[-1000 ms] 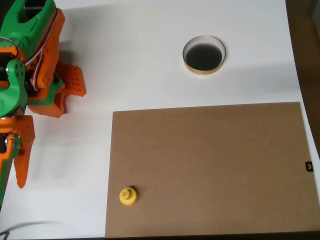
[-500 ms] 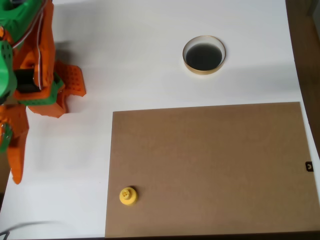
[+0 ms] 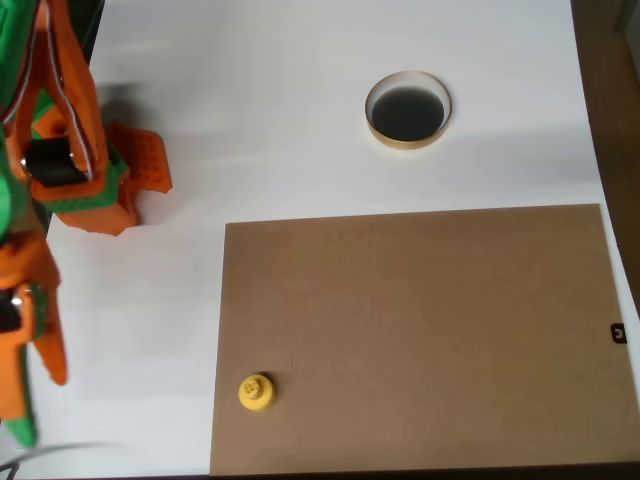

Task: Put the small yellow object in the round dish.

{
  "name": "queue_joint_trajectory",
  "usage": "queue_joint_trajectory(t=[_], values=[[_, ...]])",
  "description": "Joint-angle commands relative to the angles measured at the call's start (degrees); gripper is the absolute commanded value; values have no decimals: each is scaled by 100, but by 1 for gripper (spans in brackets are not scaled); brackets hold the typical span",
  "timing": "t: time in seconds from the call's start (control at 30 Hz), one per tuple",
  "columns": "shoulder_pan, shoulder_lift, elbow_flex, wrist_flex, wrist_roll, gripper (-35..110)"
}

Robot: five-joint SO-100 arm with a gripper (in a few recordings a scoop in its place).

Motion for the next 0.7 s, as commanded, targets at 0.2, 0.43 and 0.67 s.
queue_joint_trajectory(t=[0.2,0.43,0.67], values=[[-1450,-2004,-1187,378,-387,30],[-2276,-3146,-1450,475,-202,30],[-2514,-3639,-1705,387,-141,30]])
